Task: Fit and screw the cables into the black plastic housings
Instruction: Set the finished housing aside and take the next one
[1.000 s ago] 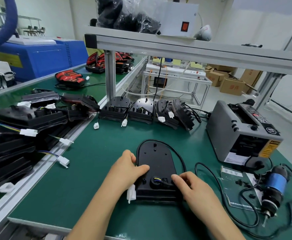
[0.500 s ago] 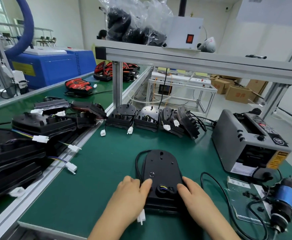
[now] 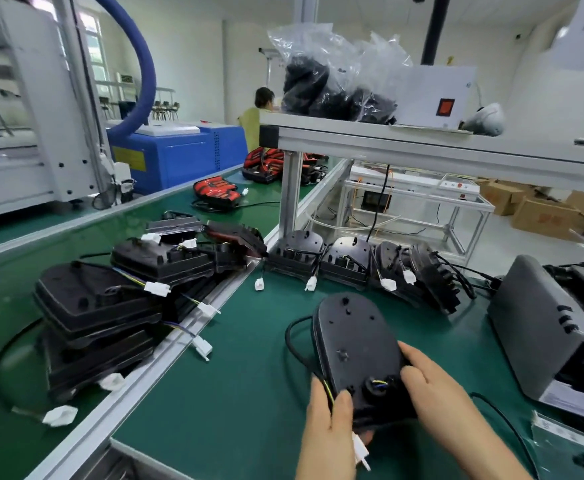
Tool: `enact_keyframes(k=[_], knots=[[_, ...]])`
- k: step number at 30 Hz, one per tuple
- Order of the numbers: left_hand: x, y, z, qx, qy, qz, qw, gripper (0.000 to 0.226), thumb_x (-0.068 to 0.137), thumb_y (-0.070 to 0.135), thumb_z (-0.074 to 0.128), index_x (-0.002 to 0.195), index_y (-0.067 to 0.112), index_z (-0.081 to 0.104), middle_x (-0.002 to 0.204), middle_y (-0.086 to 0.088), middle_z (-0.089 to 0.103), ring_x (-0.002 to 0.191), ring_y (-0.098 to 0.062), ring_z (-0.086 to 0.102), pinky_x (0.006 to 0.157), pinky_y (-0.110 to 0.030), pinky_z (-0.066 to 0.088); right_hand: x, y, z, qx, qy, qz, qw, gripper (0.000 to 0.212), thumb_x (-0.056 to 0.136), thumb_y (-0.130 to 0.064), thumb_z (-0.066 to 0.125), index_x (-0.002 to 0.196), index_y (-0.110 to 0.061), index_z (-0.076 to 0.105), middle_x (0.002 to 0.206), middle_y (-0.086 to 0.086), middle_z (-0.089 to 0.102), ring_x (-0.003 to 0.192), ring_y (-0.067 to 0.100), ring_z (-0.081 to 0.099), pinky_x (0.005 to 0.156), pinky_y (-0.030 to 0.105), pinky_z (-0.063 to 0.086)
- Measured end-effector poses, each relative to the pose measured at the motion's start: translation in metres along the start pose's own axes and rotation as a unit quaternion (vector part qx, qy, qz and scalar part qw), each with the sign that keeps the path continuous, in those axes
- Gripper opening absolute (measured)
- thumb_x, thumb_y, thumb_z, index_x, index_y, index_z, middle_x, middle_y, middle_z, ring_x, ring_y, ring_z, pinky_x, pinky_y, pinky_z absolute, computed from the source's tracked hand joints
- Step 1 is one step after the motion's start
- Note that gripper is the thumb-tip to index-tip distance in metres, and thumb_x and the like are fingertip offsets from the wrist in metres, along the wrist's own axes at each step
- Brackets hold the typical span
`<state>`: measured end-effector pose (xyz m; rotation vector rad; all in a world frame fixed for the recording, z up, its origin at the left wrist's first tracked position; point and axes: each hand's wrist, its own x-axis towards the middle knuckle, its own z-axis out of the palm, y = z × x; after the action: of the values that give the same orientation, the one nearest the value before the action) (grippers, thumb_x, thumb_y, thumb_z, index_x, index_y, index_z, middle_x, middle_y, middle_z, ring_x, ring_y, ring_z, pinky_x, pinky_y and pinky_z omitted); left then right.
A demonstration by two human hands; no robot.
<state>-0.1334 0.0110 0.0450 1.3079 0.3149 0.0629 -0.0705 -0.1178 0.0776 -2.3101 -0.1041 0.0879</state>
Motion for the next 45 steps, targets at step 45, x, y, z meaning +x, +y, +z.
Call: enact_keyframes(k=[45], knots=[[0.125,0.159,-0.138,-0.276,0.451,0.129,0.839,0.067,0.096,0.041,0.044,0.151,0.027,0.007,0.153,-0.004,0.022,0.130,-0.027,0.040,0.105,-0.039,0.040,0.059,-0.066,0.092,0.135,-0.157,-0.134,0.969,0.042,0.095,-0.041,0.048,0.134,-0.050,0.033,0.142,-0.022,0.036,0.132,-0.007,0.030,0.110,0.022,0.026]])
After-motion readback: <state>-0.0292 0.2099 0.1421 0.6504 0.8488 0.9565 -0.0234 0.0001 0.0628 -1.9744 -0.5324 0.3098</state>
